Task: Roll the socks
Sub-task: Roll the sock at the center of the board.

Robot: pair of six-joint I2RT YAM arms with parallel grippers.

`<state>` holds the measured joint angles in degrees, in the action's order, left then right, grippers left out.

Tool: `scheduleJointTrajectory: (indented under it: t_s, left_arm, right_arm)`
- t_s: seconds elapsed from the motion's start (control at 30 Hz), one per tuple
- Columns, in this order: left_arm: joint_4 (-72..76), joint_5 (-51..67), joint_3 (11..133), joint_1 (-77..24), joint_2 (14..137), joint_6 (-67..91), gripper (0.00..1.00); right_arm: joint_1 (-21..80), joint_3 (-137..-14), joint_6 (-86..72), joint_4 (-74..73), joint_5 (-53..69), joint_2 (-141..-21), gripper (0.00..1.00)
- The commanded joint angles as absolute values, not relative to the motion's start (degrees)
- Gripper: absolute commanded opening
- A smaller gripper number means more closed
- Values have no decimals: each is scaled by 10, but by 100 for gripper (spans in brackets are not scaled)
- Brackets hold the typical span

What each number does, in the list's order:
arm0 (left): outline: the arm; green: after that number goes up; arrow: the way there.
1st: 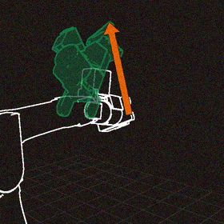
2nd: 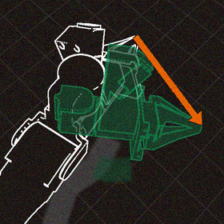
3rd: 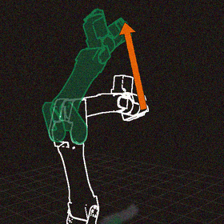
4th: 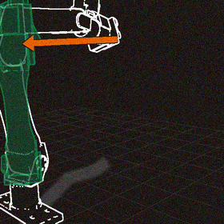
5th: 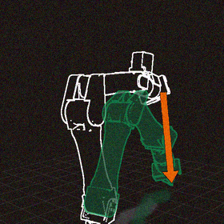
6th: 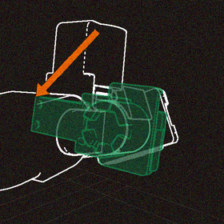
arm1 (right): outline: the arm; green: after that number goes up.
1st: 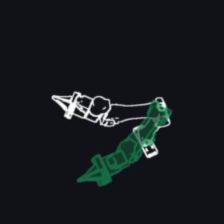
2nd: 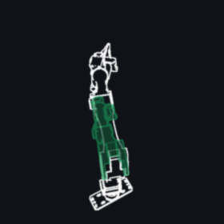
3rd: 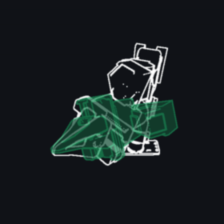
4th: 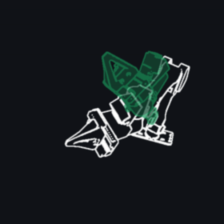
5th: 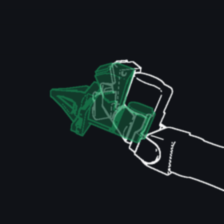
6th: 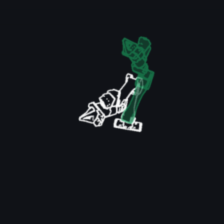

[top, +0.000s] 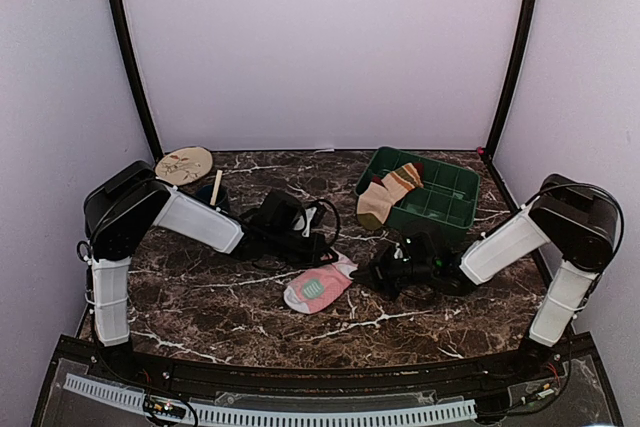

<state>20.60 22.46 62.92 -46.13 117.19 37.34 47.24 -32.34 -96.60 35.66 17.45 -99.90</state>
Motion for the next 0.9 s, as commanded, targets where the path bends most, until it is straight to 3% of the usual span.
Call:
scheduleJointTrajectory:
  t_s: [0.0,0.3,0.87]
  left_arm:
    - [191,224,630,-456,1147,384,0]
    - [203,241,613,-446,1138,395,0]
    - [210,270,594,-442,1137,394,0]
  right_arm:
    - [466,-346,-895,283,179,-1006,0]
    - [467,-382,-796,169,143,-1013,0]
    - [466,-384,-775,133,108,-1025,0]
